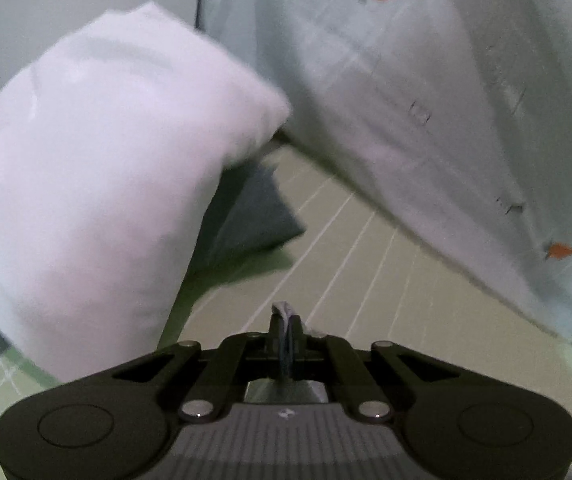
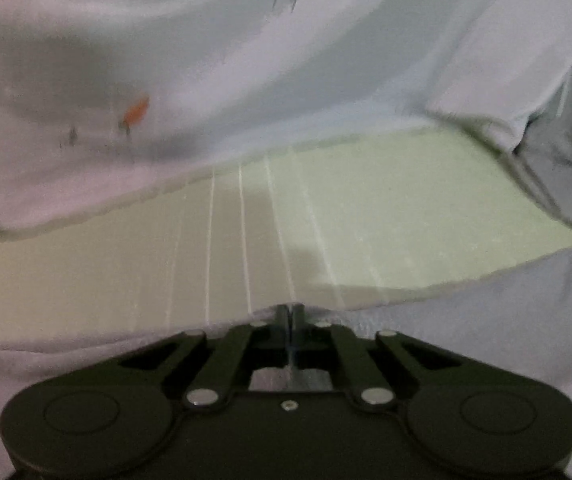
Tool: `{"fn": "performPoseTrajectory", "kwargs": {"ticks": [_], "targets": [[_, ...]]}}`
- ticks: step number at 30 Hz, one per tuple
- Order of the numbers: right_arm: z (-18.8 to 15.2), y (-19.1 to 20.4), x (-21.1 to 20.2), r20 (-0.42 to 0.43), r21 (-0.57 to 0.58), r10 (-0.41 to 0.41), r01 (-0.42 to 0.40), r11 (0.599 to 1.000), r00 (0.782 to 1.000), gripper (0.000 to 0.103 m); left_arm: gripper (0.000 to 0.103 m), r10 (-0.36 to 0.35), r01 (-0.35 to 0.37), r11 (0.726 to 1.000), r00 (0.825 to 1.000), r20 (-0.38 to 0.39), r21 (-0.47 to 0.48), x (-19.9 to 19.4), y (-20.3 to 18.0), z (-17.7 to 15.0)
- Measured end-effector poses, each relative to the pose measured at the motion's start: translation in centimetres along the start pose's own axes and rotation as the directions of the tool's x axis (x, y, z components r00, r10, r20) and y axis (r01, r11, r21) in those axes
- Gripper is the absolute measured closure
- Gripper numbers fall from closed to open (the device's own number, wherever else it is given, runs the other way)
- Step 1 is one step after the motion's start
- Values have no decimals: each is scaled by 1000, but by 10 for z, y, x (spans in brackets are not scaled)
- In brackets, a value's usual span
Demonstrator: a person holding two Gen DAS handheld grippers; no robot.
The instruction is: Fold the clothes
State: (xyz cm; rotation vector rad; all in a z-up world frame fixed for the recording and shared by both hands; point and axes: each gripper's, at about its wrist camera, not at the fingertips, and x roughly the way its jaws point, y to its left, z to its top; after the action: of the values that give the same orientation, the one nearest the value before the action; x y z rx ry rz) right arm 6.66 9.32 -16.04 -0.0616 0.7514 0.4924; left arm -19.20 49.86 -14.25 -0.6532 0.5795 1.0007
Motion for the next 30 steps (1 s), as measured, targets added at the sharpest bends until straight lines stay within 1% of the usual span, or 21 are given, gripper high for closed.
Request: {"fn": "performPoseTrajectory", "kwargs": {"ticks": [2,3,4,5,6,7,8,9,10,11,13,15,19,22,24,26,29,30], "targets": [[6,-7,13,7,13,-10,10,1000,1000,101,100,12,-12,1000,1000,13,27,13,-8,2],[8,-10,21,8,19,-15,15,1000,1000,99,97,27,-27,999,1000,-1,26,26,-11,1],[9,-10,31,-22,10,-49,49,999,999,94,94,57,-56,998,998,-33,25,37,-13,-1],[10,-10,42,-61,-6,-91,91,996,994,79,94,91,-89,996,993,-70,26,47,-15,-4],[10,-8,48,-93,-26,-128,127,992,987,60,87,103,-101,995,991,-89,26,48,-14,-7],[10,-7,49,-102,-38,-148,145,989,984,51,71,109,-107,994,989,-103,25,46,-12,-10],[8,-6,43,-89,-39,-157,154,987,984,36,61,103,-101,995,989,-107,22,40,-8,-14],[5,-5,36,-71,-41,-160,158,987,985,18,41,93,-92,996,990,-107,18,32,-3,-18],[0,-3,30,-69,-48,-162,159,986,984,11,30,97,-95,995,989,-111,19,25,3,-24],[-6,0,25,-72,-57,-163,159,986,984,6,30,105,-103,994,988,-118,21,18,9,-30],[-20,5,20,-114,-83,-159,150,985,981,5,29,120,-117,993,983,-139,32,4,20,-41],[-33,11,15,-157,-103,-154,139,985,976,5,27,131,-124,991,975,-179,51,-9,30,-56],[-61,18,7,-230,-89,-143,125,988,963,5,24,119,-110,993,962,-246,51,-30,43,-82],[-73,21,2,-267,-57,-119,108,993,956,5,21,109,-105,994,958,-265,32,-40,47,-97],[-79,25,-2,-273,-54,-107,95,994,956,5,20,107,-102,994,959,-262,33,-44,47,-102],[-84,29,-7,-272,-57,-99,86,995,957,4,20,91,-85,996,961,-262,36,-46,45,-104],[-87,33,-13,-274,-63,-90,75,995,957,3,23,65,-58,998,964,-260,35,-49,41,-110],[-89,35,-14,-279,-70,-91,74,995,956,3,31,82,-73,996,963,-256,47,-49,39,-112]]}}
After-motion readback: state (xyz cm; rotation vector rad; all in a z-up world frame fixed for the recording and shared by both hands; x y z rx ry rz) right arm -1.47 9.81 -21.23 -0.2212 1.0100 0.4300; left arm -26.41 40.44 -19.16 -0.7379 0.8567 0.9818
